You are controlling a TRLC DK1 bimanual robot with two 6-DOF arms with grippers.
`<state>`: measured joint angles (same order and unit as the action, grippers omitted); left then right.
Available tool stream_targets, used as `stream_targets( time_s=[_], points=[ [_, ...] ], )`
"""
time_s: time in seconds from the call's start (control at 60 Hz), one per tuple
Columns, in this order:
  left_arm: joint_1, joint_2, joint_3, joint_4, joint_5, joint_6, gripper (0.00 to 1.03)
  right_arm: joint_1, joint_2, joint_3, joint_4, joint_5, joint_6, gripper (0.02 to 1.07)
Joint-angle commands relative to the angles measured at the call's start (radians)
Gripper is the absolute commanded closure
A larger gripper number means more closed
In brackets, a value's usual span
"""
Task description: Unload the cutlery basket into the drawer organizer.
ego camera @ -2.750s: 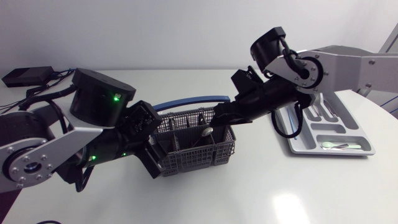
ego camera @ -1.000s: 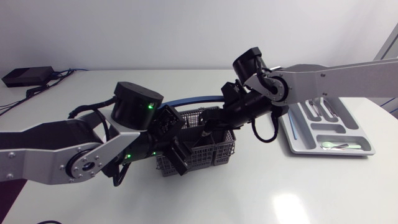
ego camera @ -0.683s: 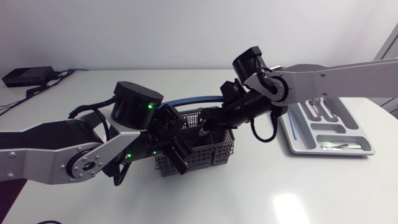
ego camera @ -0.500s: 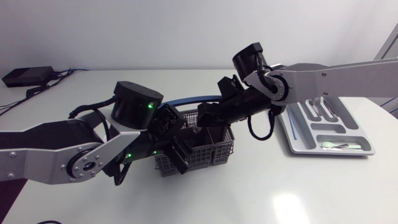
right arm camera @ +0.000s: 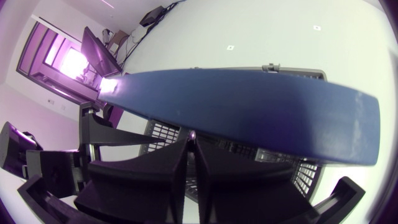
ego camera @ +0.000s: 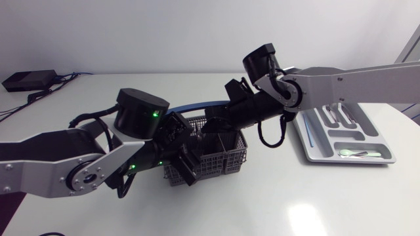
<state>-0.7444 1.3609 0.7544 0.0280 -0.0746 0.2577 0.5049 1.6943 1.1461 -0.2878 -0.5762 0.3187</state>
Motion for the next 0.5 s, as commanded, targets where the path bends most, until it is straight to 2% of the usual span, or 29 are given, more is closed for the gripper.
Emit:
stream_targets(
  time_s=[0.0,0.3,0.367,0.483],
  points=[
    [0.011,-0.037,-0.033,0.004,0.012,-0.014,0.32,-0.009,0.008,-0.051,-0.034,0.058,-0.012,1.01],
    [0.02,-0.079,-0.058,-0.007,0.012,-0.014,0.32,0.004,-0.17,-0.105,-0.042,0.072,-0.036,1.01],
    [0.02,-0.079,-0.063,-0.007,0.012,-0.014,0.32,0.034,-0.211,-0.121,-0.045,0.111,-0.056,1.01],
    [0.02,-0.075,-0.063,-0.007,0.01,-0.014,0.32,0.04,-0.228,-0.125,-0.047,0.114,-0.061,1.01]
  ],
)
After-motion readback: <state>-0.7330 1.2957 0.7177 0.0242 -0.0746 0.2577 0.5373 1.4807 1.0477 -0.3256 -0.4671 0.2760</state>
